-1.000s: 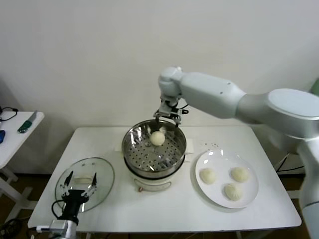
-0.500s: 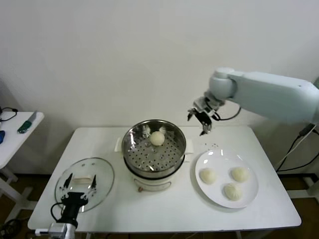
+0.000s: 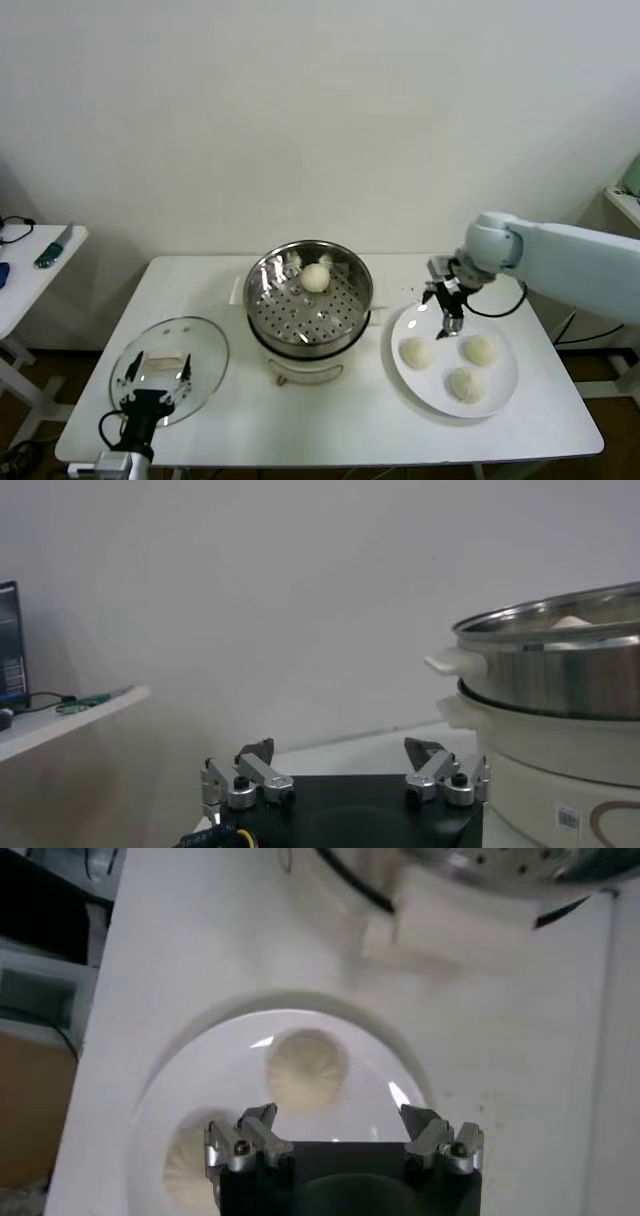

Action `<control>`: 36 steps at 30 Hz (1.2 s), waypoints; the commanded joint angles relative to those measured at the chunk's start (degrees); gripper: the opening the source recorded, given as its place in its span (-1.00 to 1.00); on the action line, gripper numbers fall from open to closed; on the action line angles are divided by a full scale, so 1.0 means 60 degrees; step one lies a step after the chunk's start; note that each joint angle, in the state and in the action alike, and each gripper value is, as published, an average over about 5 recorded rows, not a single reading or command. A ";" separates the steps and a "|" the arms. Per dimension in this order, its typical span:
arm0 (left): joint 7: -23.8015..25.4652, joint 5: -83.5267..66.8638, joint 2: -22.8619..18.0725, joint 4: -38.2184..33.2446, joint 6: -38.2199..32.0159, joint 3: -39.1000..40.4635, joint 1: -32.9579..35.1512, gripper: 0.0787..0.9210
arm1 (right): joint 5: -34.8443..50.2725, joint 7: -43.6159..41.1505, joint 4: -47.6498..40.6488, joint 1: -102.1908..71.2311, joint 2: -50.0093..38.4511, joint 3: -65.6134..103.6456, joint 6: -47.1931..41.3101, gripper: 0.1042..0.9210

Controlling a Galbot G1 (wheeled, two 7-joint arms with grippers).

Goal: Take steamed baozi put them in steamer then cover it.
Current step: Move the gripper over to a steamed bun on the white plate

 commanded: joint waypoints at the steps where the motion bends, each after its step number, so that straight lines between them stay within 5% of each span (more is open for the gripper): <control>1: 0.0000 0.0023 -0.0018 0.0053 0.0023 -0.0041 0.0033 0.77 | -0.0506 -0.0254 -0.0937 -0.1854 0.0058 0.0792 -0.0225 0.76; 30: 0.0008 0.0074 -0.0130 0.0174 0.0137 0.0052 -0.0242 0.77 | -0.0702 -0.0025 -0.2606 -0.2967 0.1593 0.1778 0.0388 0.75; 36: 0.0006 0.0086 -0.0160 0.0154 0.0117 0.0072 -0.0204 0.77 | -0.0537 -0.0026 -0.2504 -0.2879 0.1538 0.1746 0.0353 0.58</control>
